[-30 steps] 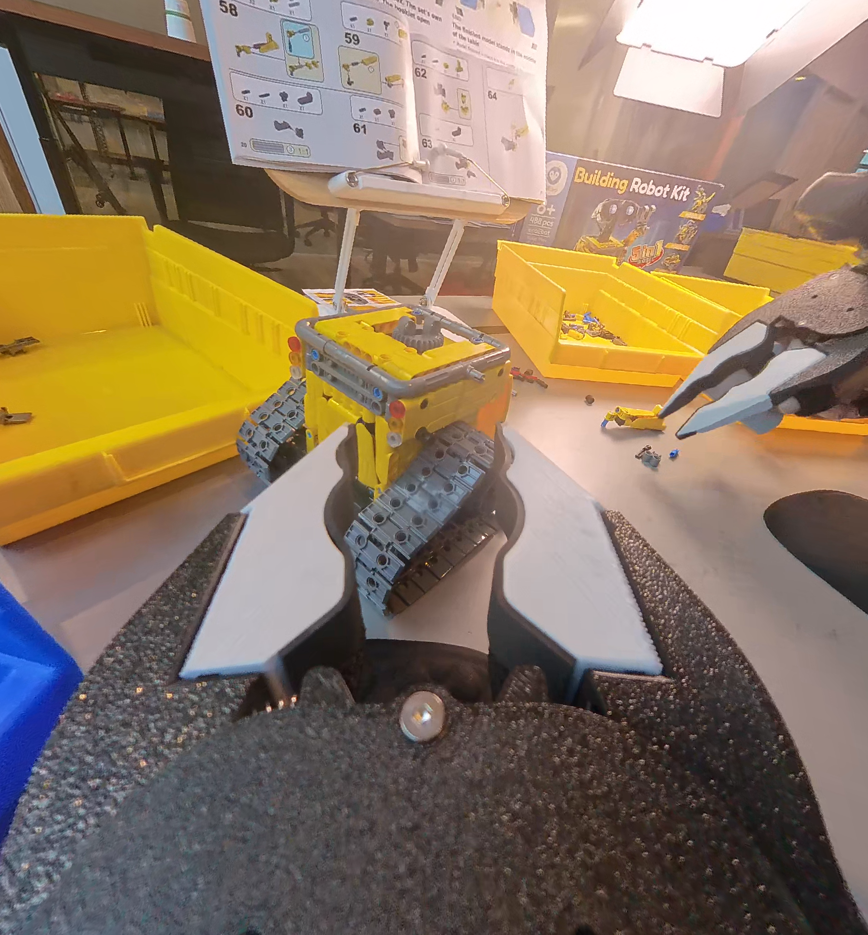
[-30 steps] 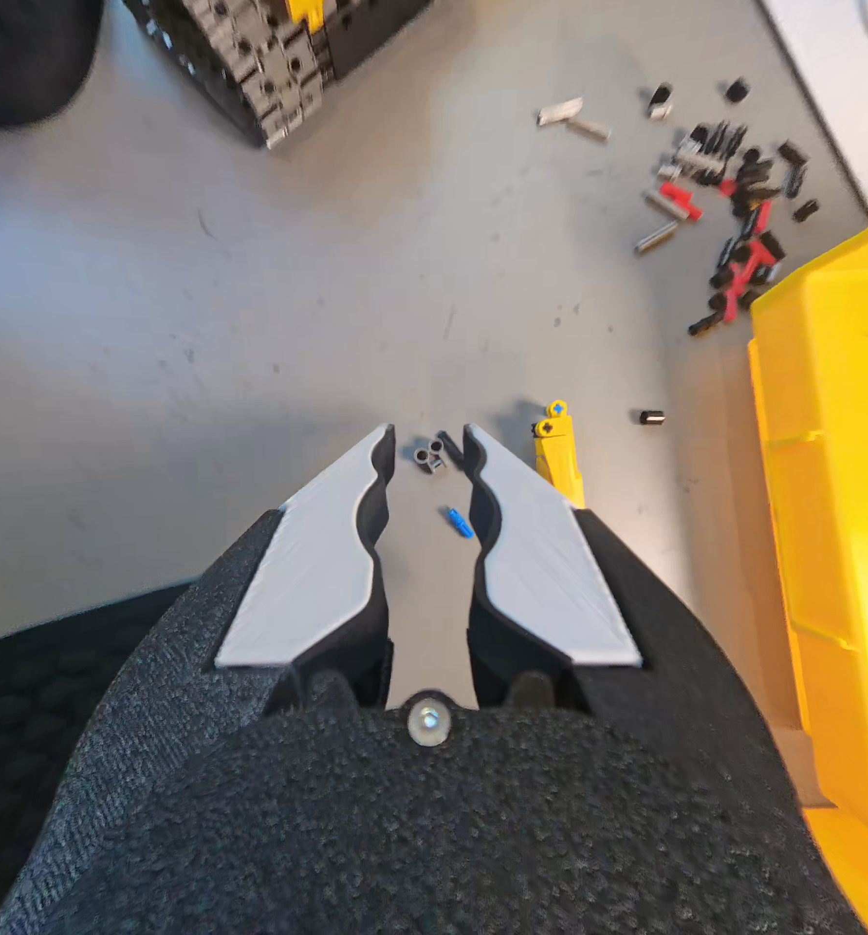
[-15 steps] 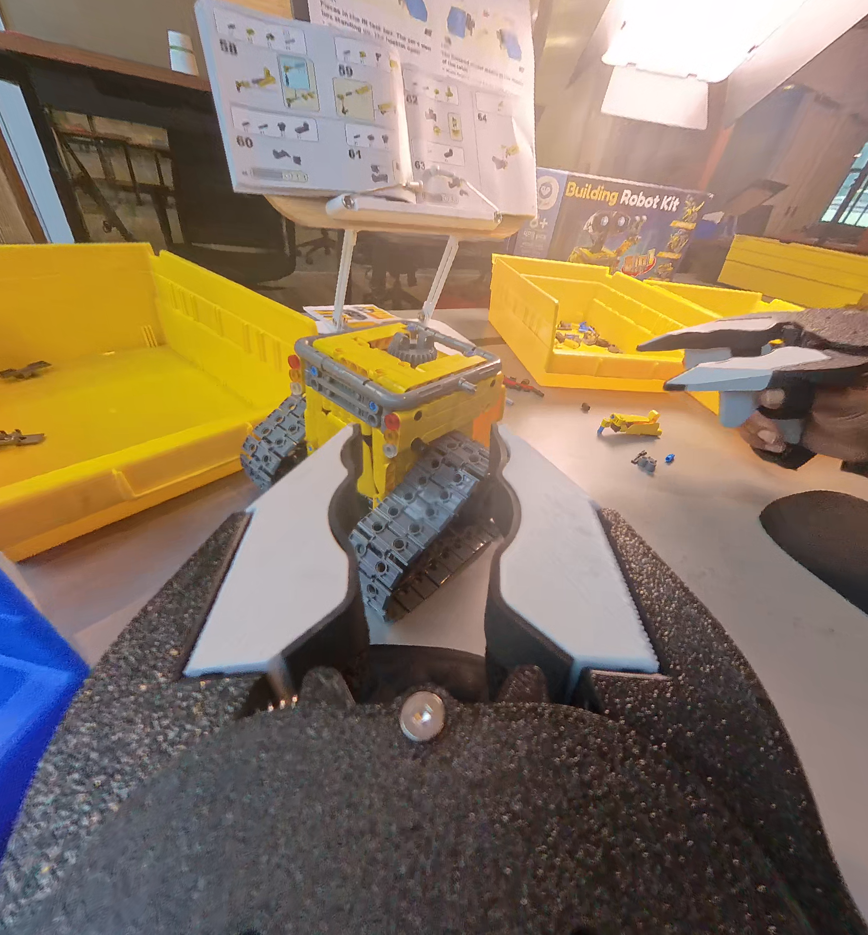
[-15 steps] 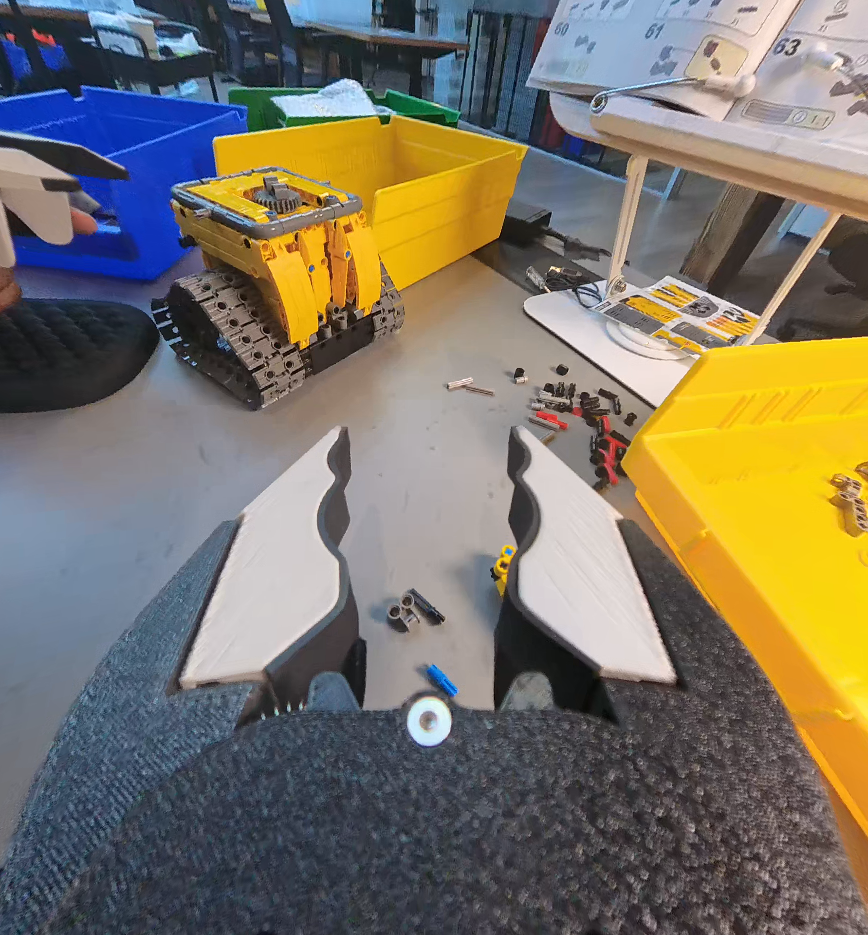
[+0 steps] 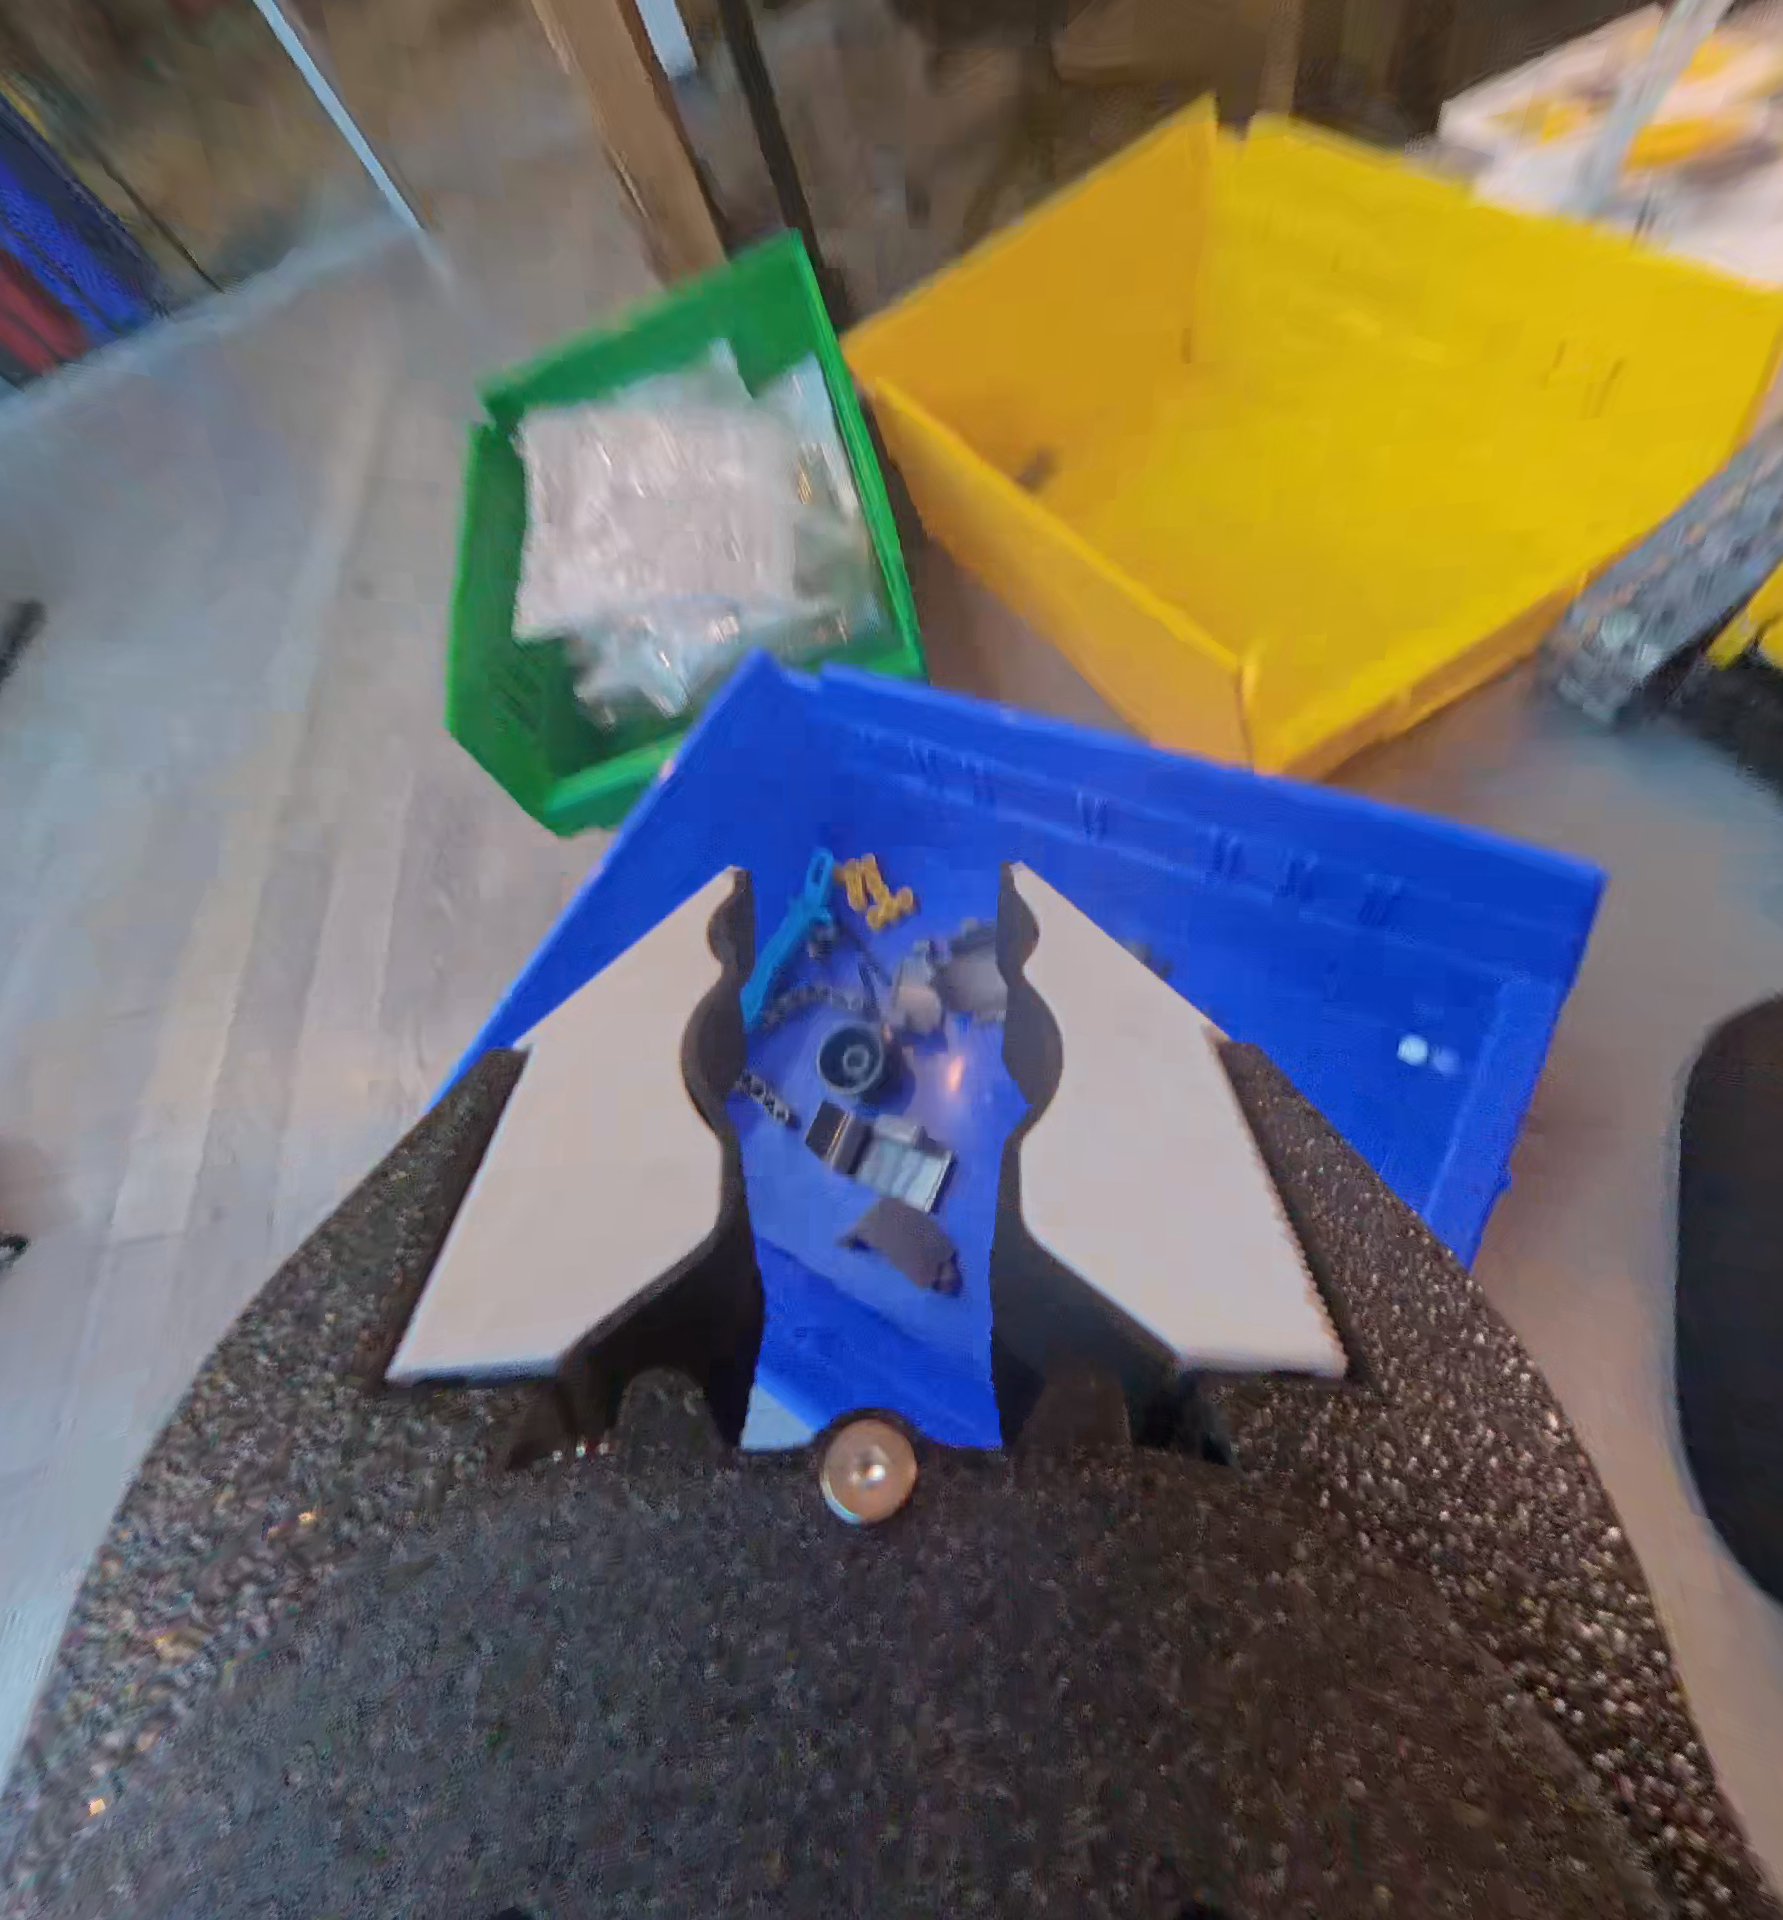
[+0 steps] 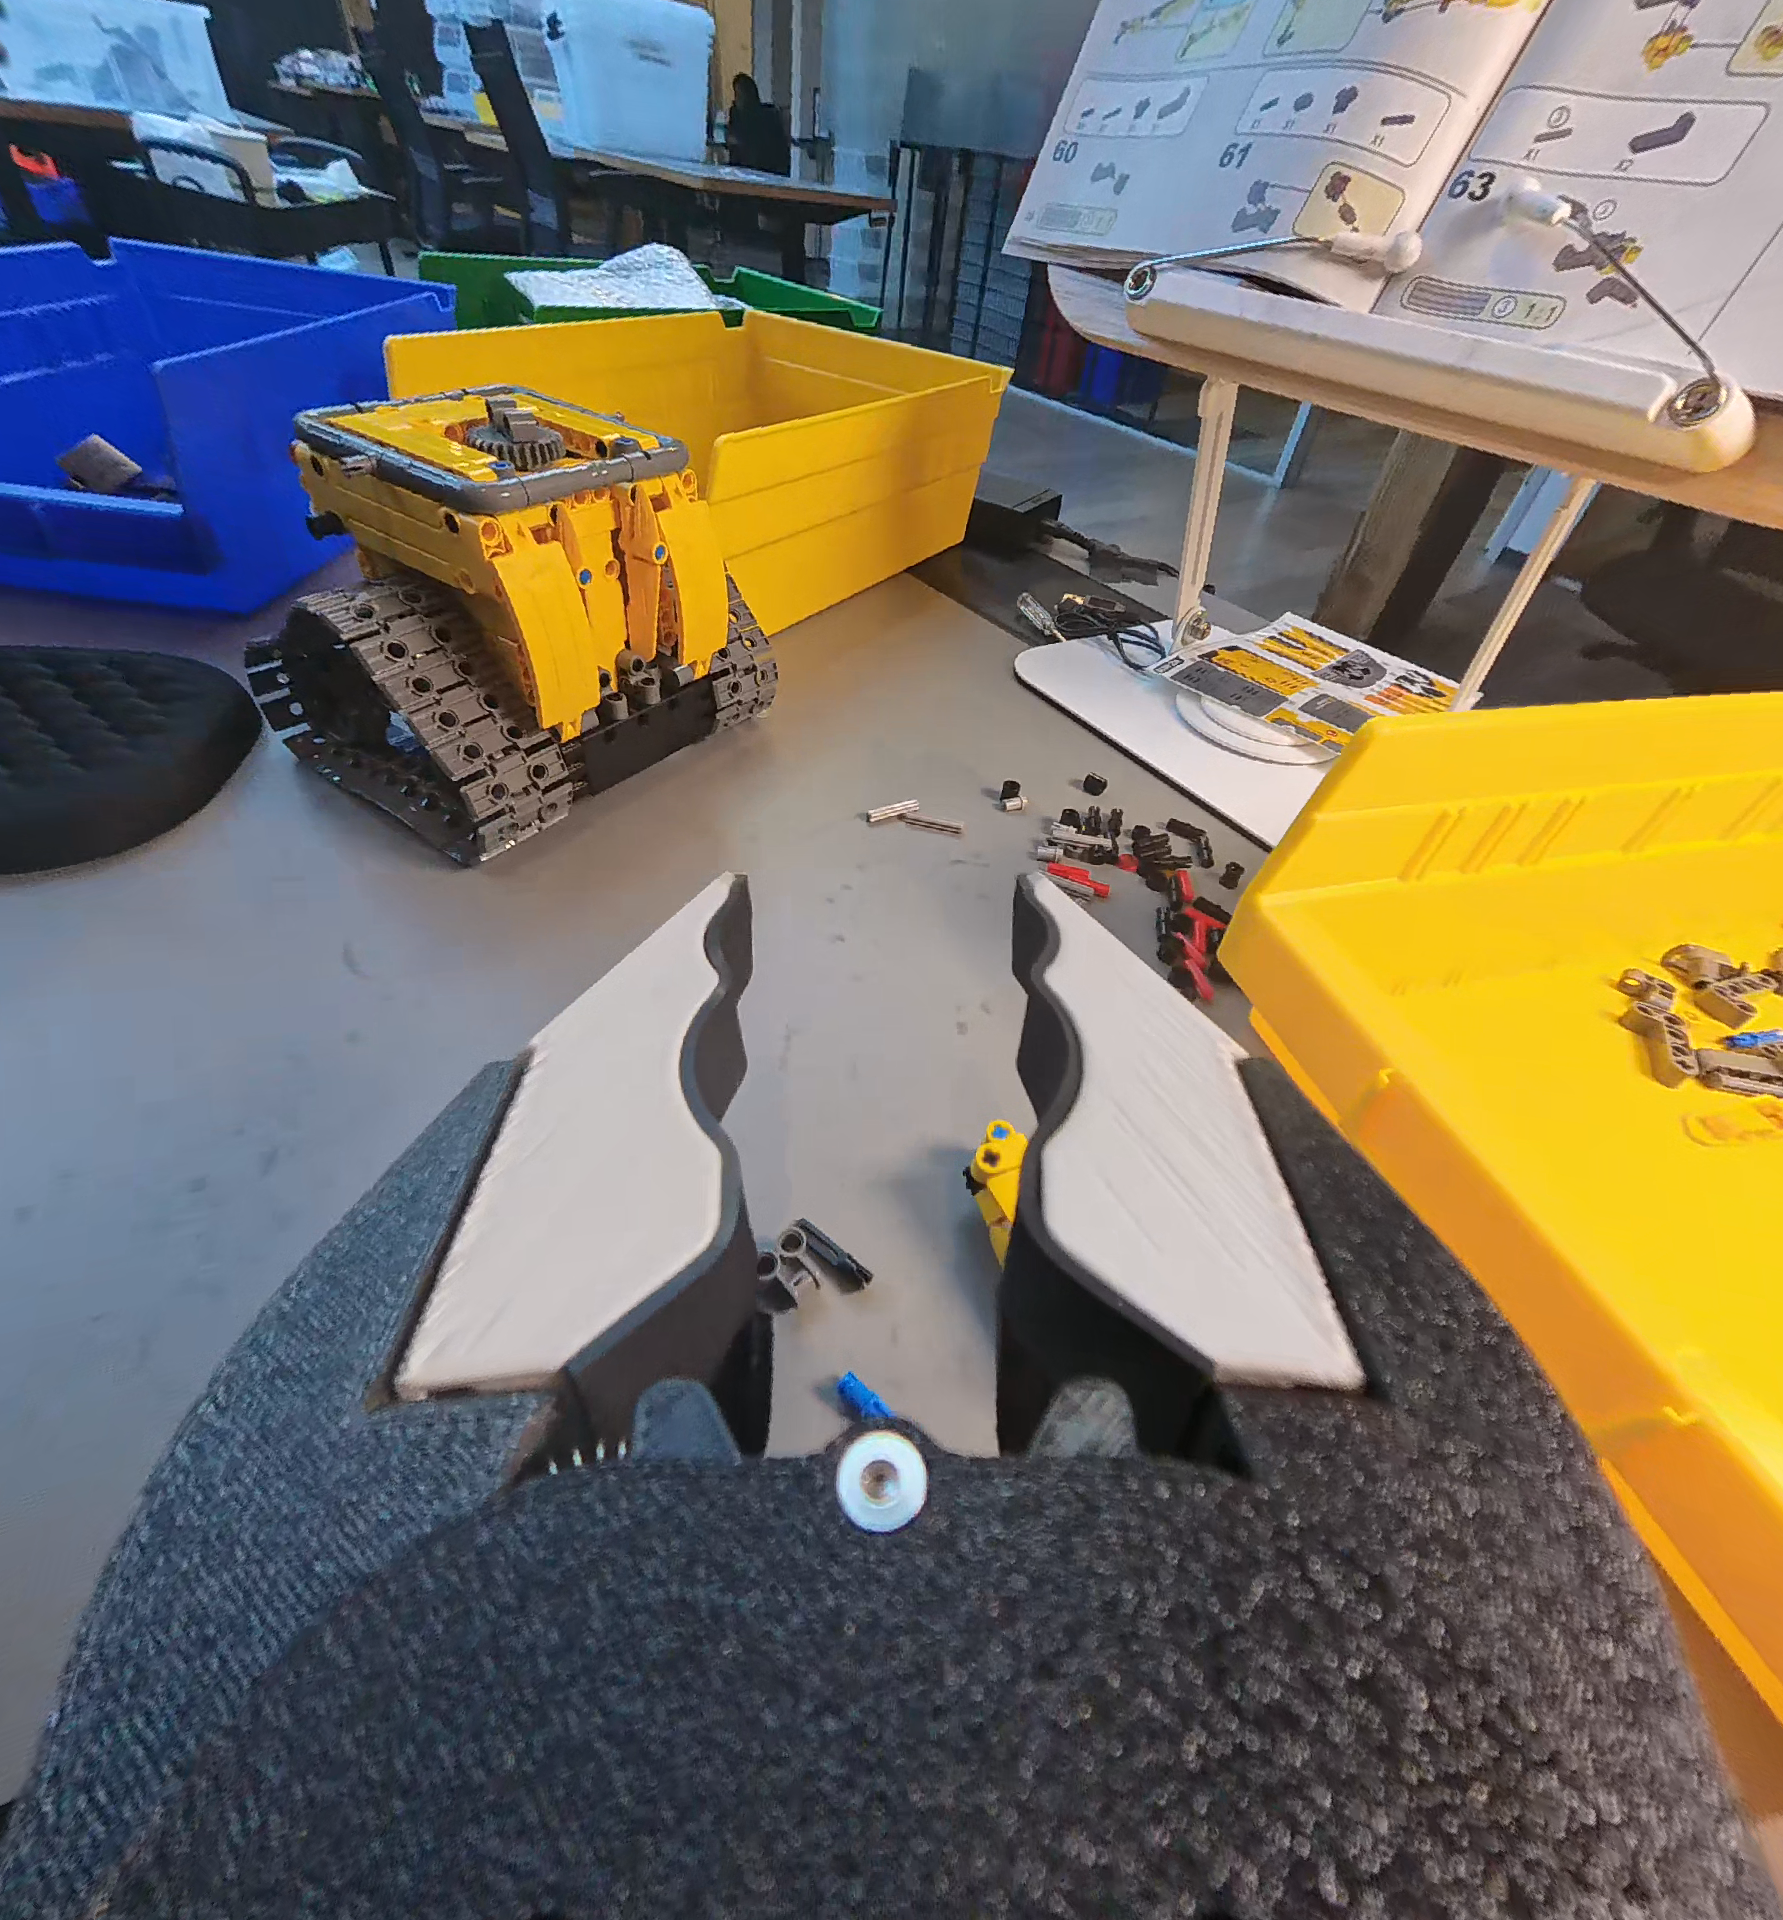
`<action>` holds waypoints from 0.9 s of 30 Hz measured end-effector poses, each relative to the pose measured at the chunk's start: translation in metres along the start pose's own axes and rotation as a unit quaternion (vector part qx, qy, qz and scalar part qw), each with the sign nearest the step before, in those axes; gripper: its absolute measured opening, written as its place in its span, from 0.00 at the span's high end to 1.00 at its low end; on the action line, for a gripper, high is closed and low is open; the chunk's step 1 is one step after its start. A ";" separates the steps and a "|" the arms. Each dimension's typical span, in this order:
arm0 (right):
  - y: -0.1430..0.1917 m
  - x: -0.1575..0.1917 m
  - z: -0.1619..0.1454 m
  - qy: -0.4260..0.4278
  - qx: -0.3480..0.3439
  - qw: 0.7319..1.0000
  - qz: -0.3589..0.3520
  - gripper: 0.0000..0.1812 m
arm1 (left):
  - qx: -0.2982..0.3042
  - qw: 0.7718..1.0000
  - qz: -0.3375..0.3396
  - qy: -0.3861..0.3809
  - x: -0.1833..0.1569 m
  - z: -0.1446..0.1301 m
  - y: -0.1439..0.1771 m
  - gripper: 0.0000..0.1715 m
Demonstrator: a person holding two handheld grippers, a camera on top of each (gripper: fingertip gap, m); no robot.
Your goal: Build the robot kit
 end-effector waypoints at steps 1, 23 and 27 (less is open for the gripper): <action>0.001 0.000 -0.001 0.001 0.001 1.000 -0.003 0.72 | 0.046 0.999 -0.024 -0.011 0.010 0.000 -0.015 0.73; 0.003 0.000 -0.007 0.014 0.030 0.998 -0.046 0.75 | 0.406 0.862 -0.149 -0.265 -0.019 -0.030 -0.141 0.82; 0.002 -0.002 -0.009 0.004 0.025 0.999 -0.046 0.75 | 0.424 0.864 -0.114 -0.246 0.001 -0.029 -0.127 0.82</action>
Point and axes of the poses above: each gripper's, where its closed fingertips meet, y back along the fingers, z out of its top, x = y × z across the jaws, the point moved 10 cm from there along y, back along the fingers, and after that the axes turned 13 degrees about x, right-handed, at the moved point
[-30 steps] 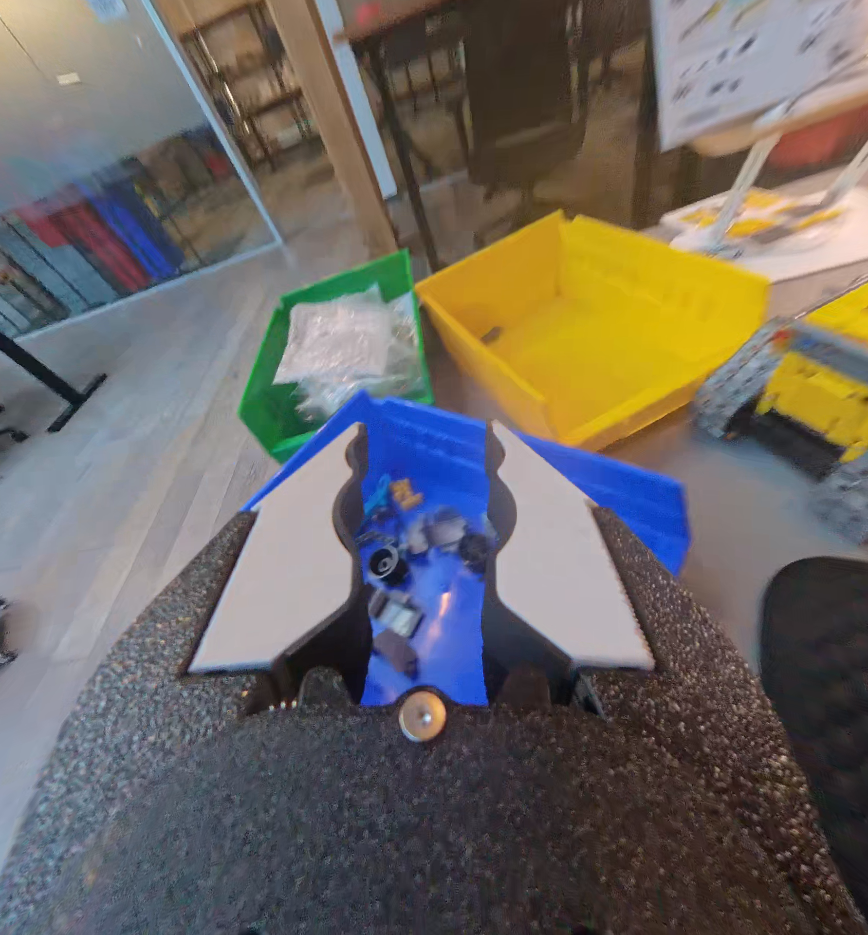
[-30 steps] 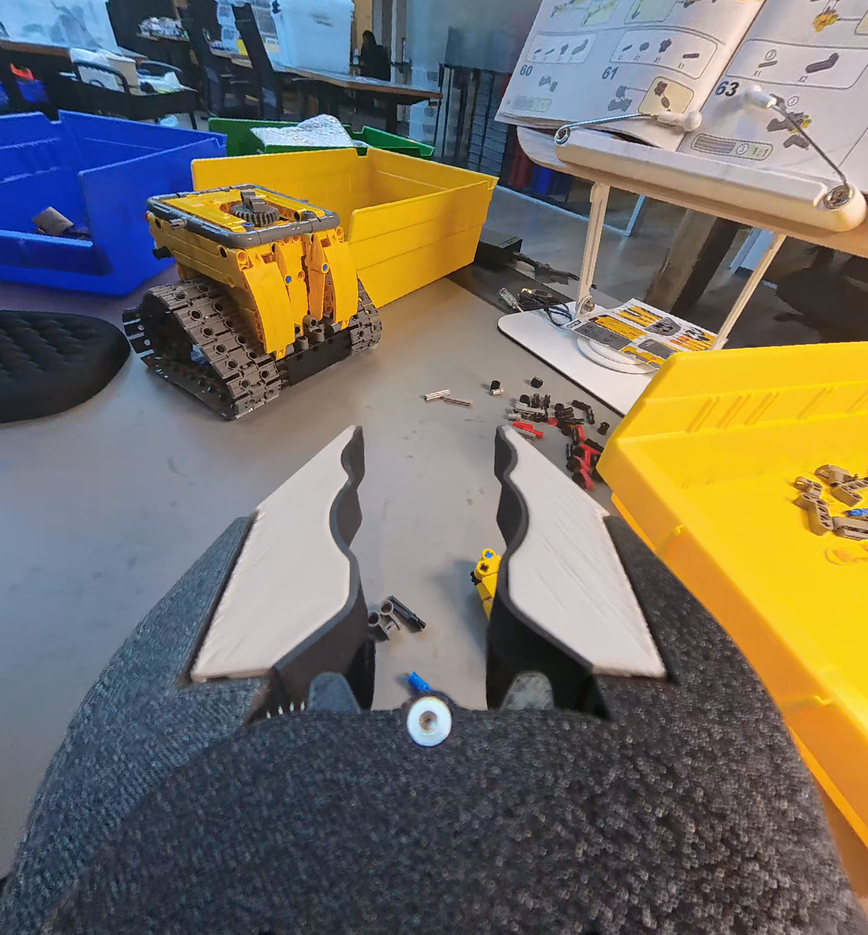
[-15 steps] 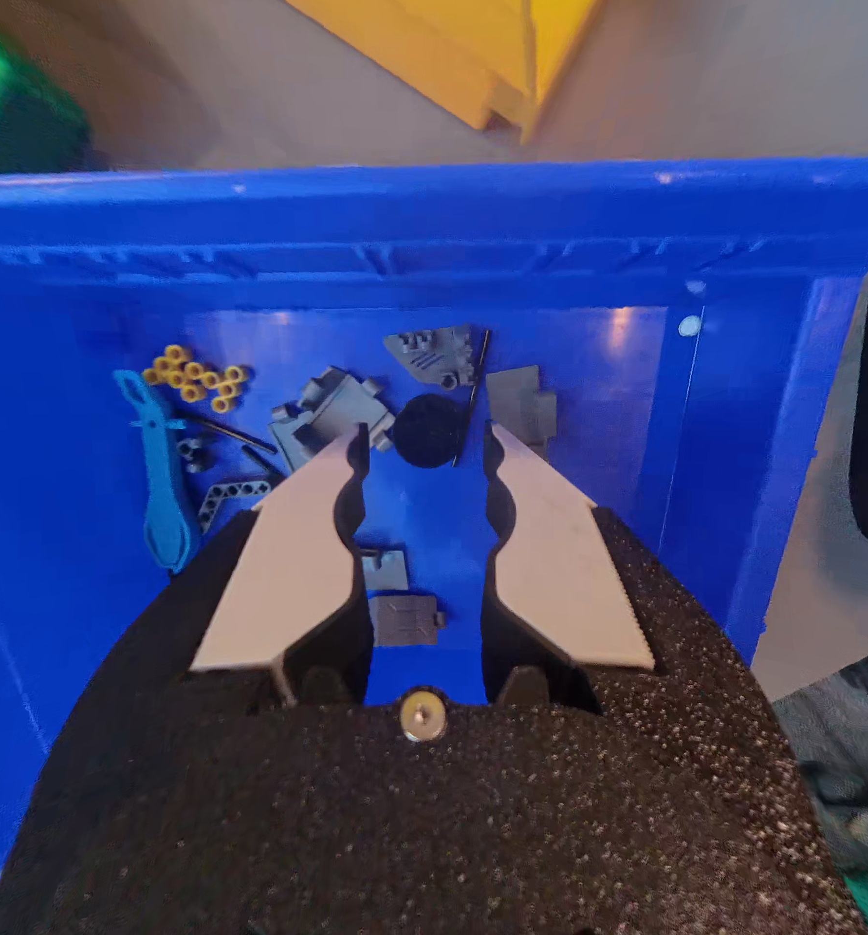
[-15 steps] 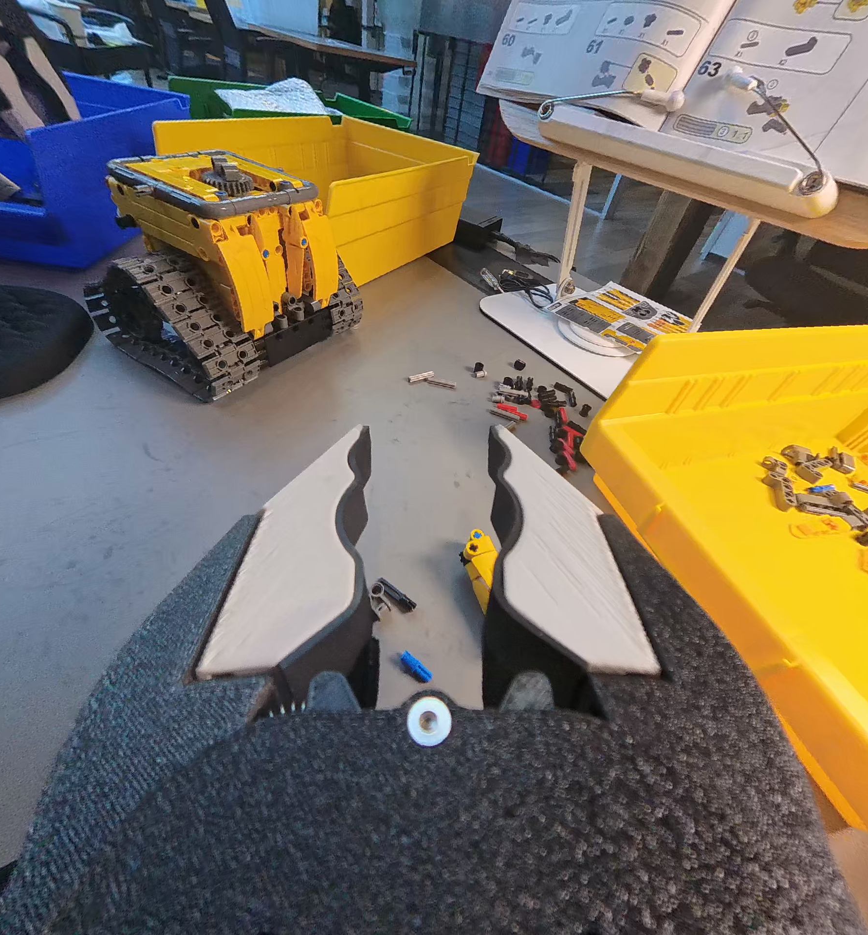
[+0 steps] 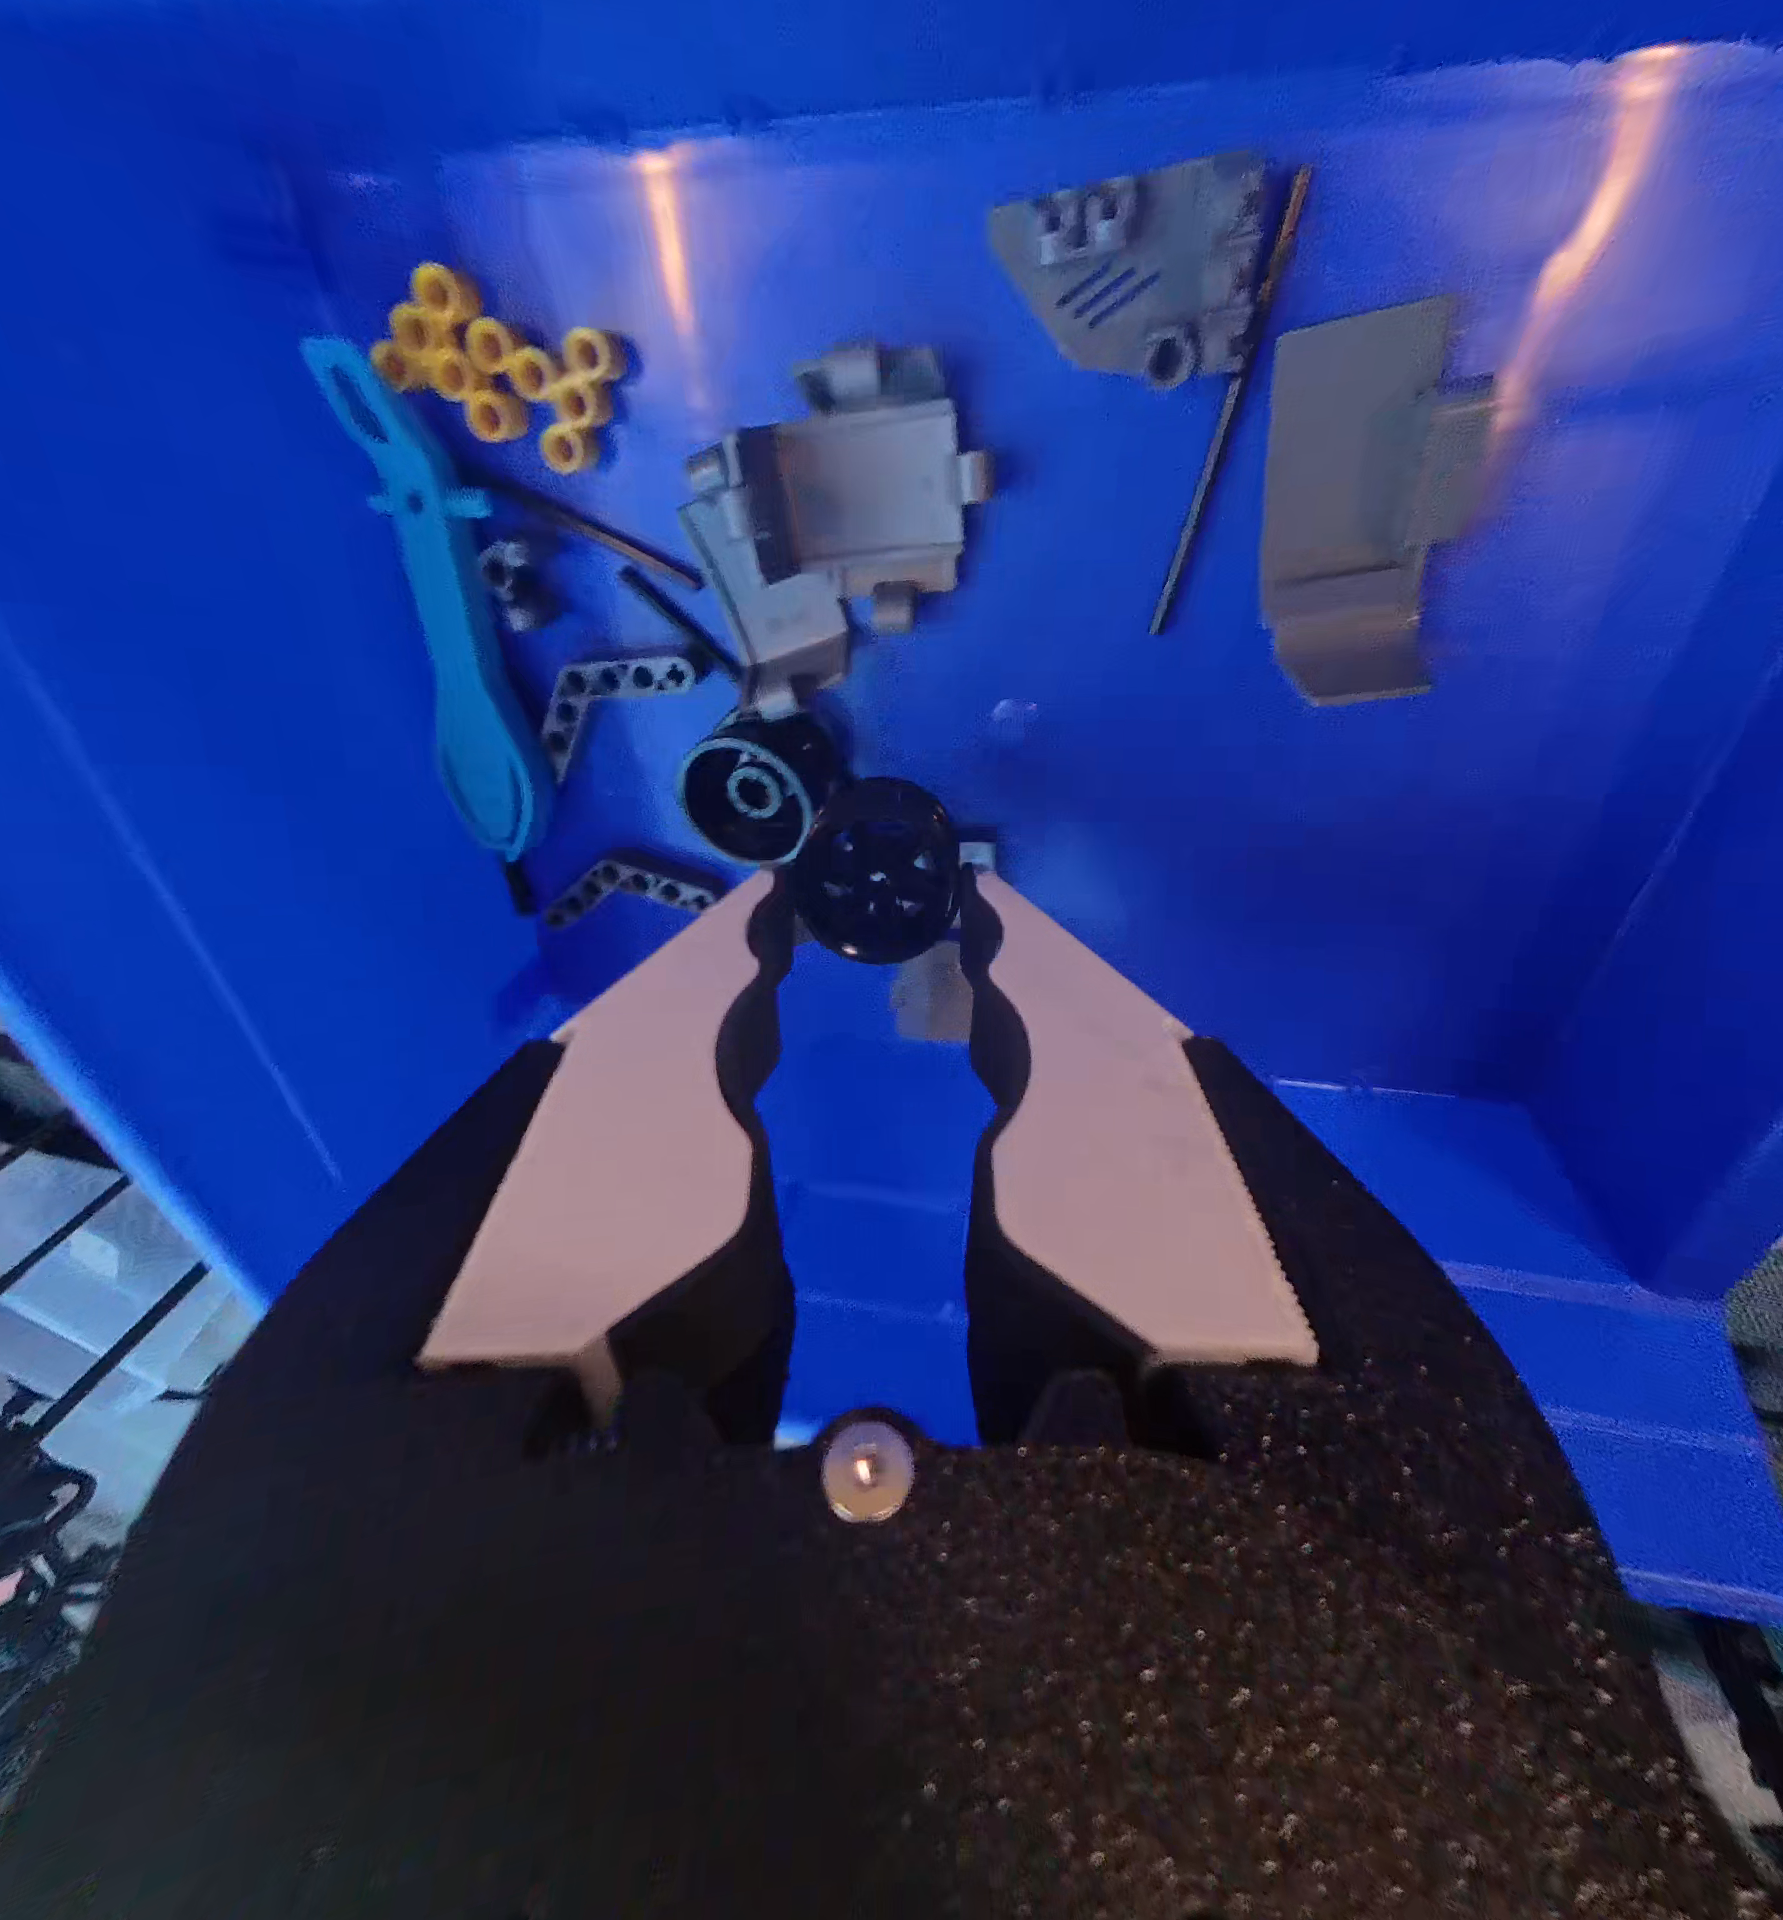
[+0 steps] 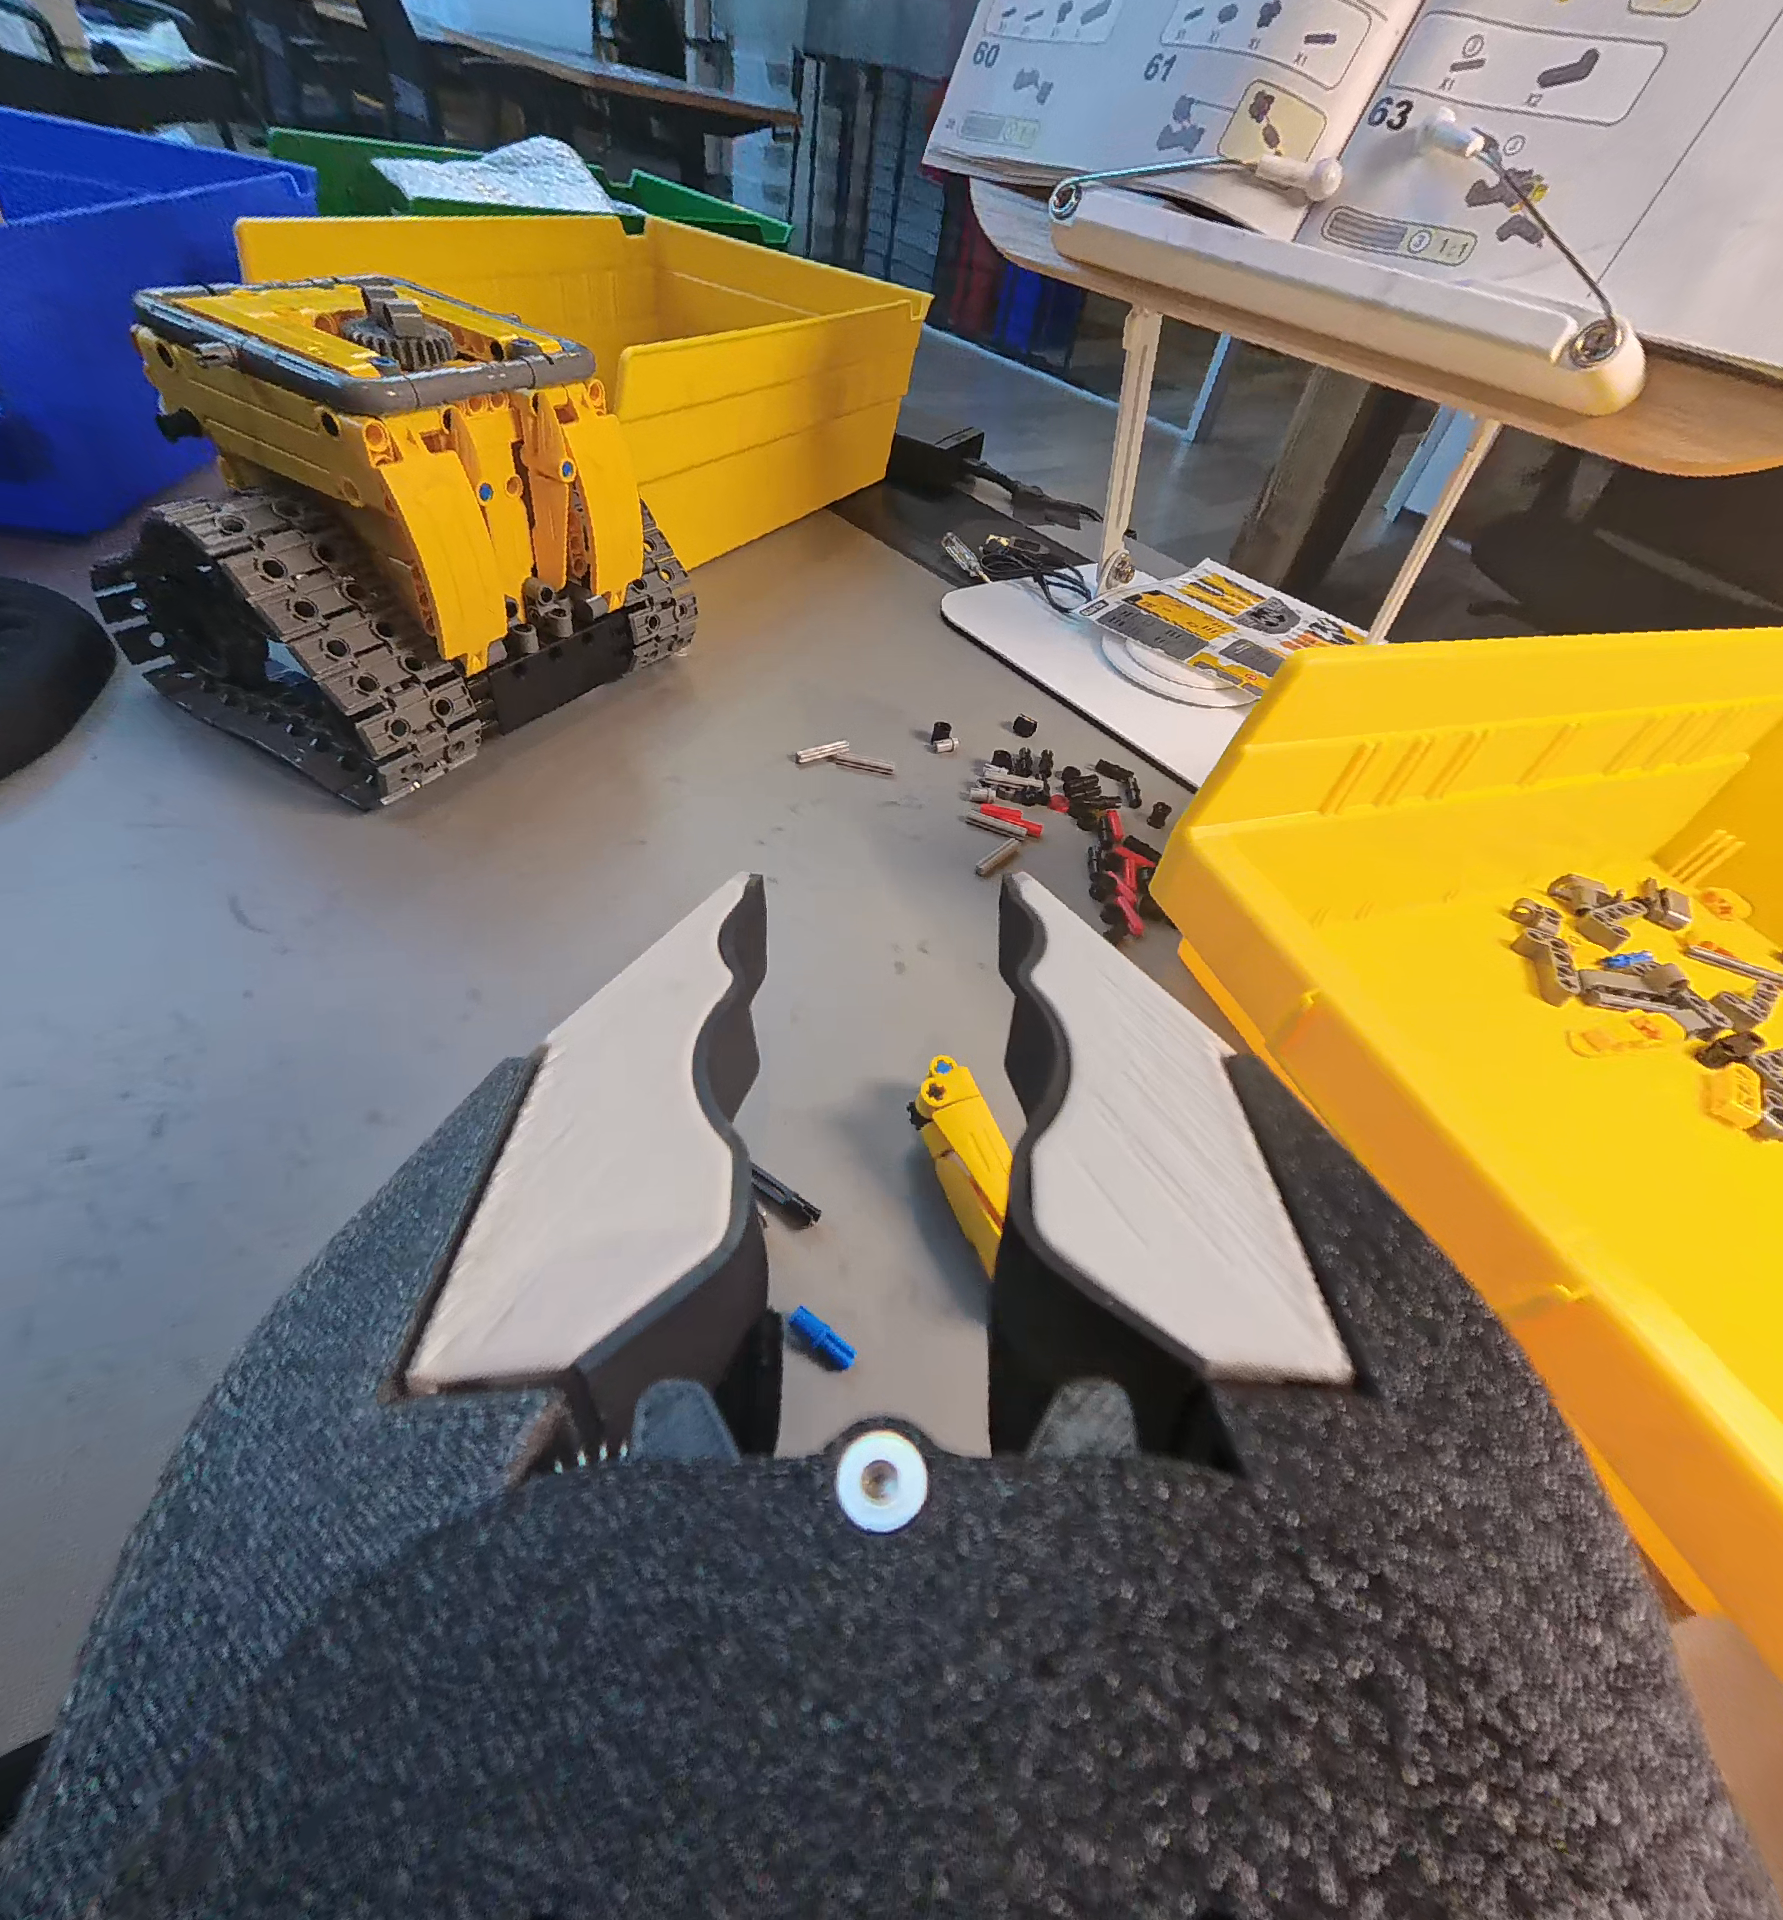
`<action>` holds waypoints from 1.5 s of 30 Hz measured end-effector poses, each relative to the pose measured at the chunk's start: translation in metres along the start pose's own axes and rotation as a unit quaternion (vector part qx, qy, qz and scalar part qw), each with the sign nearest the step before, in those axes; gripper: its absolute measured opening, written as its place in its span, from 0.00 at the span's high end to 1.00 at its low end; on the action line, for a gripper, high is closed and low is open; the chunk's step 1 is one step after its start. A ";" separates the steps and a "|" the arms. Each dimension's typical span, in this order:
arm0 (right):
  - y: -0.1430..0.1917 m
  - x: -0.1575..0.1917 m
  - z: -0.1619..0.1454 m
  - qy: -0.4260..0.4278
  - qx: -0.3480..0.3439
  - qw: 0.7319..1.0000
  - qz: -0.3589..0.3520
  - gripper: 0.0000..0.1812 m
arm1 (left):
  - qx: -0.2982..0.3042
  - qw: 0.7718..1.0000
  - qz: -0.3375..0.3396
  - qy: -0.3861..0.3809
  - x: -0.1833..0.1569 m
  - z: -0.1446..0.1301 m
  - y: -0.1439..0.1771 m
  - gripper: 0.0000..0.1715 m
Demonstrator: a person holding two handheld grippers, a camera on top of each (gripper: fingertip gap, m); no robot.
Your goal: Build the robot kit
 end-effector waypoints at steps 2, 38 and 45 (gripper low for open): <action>-0.001 0.000 -0.001 -0.002 -0.001 1.000 0.002 0.75 | 0.006 1.000 0.017 0.013 0.006 -0.004 0.001 0.82; 0.011 0.002 -0.006 -0.015 -0.019 1.000 -0.006 0.75 | -0.091 0.995 -0.040 0.011 0.006 0.015 0.009 0.85; 0.016 0.000 -0.006 -0.024 -0.032 0.999 -0.002 0.75 | -0.314 0.945 0.041 0.086 -0.014 0.002 0.078 0.75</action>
Point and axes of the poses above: each gripper's, where its closed fingertips meet, y back along the fingers, z out of its top, x = y × z across the jaws, the point moved 10 cm from there along y, back along the fingers, and after that the axes turned 13 degrees about x, right-handed, at the moved point
